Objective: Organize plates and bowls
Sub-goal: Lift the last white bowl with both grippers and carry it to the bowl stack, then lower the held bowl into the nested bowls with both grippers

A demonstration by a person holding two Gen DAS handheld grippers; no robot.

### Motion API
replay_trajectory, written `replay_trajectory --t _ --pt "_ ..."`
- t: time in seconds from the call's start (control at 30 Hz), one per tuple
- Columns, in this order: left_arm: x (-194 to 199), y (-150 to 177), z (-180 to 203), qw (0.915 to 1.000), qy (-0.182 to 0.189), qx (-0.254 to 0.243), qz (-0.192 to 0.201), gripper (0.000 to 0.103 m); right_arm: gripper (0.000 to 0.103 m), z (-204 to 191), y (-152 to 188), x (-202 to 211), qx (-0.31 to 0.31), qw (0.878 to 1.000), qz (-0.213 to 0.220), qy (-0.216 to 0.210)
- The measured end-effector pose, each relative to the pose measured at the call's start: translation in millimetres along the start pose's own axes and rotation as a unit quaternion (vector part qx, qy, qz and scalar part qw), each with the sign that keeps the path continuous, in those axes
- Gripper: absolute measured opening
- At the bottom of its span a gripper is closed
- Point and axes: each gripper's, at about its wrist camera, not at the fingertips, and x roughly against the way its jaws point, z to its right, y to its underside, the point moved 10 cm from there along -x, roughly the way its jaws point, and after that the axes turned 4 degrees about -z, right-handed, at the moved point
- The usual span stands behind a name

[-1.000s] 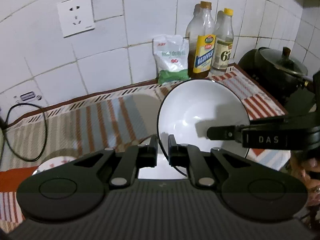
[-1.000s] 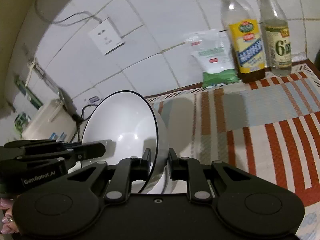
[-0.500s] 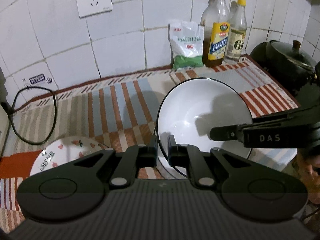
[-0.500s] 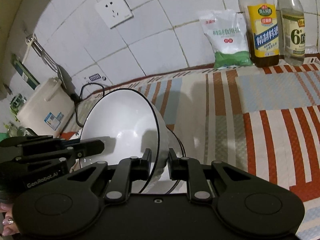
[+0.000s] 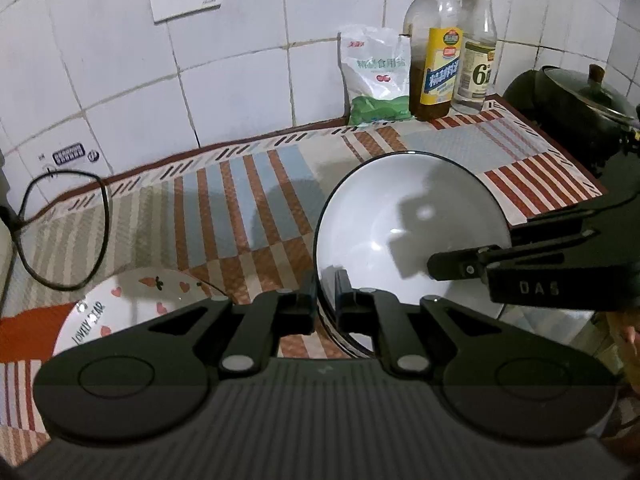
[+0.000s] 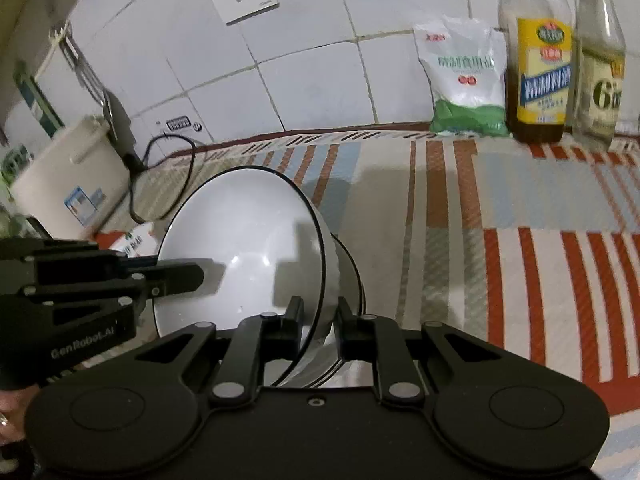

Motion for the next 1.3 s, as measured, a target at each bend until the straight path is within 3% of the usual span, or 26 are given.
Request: replay_trajectory --t 0.37,0.57,0.63,0.87,0.97,1.3 --pt "-7.0 1.9 -5.8 0.9997 0.007 0.024 -0.004 0.008 0.038 -23.3 -1.7 -3.6 0.124 0.988 -0.042 0.08" --pt "-7.2 4.9 -10.2 0.9982 0.025 0.054 0.0 0.008 0.042 -32.7 -1.5 -1.8 0.163 0.979 -0.049 0.116" --pt "-6.7 6.3 -10.9 0.9974 0.035 0.063 0.004 0.007 0.041 -32.4 -3.4 -0.3 0.167 0.977 -0.044 0.126" --pt "-4.6 11.0 -13.2 0.9939 0.062 0.089 0.023 0.007 0.02 -23.4 -17.7 19.4 0.135 0.982 0.028 0.126" --pt "-4.0 11.6 -11.8 0.9936 0.062 0.09 0.029 0.007 0.019 -21.3 -17.1 21.3 0.126 0.984 0.056 0.114" --pt "-6.0 9.1 -9.0 0.9949 0.053 0.084 0.017 0.01 0.019 -9.5 -12.9 12.2 0.124 0.983 0.071 0.117"
